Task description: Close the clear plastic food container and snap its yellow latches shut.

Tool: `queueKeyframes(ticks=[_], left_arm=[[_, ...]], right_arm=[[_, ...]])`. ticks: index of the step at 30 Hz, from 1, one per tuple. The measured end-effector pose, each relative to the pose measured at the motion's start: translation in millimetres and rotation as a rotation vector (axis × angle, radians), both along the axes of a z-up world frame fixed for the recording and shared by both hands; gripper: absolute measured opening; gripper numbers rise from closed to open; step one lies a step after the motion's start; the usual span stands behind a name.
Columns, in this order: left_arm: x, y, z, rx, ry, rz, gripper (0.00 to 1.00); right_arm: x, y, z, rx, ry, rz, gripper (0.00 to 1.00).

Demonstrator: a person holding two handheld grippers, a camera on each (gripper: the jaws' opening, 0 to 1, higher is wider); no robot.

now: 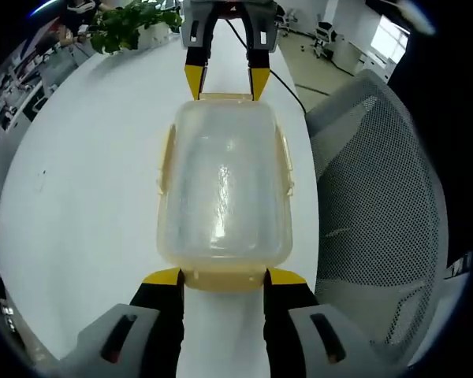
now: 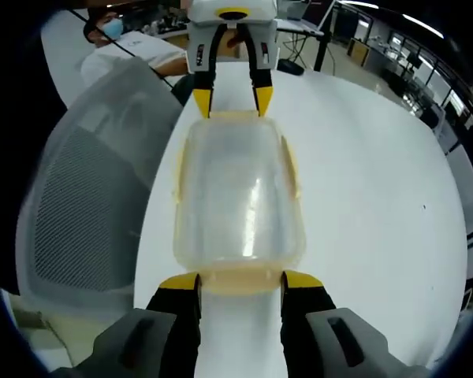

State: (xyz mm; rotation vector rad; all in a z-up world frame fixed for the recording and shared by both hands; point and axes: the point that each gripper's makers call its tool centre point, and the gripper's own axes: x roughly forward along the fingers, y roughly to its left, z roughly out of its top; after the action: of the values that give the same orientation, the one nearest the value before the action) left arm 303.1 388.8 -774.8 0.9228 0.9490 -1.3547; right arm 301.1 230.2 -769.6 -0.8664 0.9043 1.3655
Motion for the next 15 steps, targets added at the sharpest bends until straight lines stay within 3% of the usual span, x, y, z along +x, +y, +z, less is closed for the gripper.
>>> queueKeyframes(ticks=[15], left_arm=[[-0.7, -6.2, -3.0, 0.003, 0.002, -0.020, 0.38]], right_arm=[[-2.2, -7.9, -10.1, 0.004, -0.002, -0.026, 0.39]])
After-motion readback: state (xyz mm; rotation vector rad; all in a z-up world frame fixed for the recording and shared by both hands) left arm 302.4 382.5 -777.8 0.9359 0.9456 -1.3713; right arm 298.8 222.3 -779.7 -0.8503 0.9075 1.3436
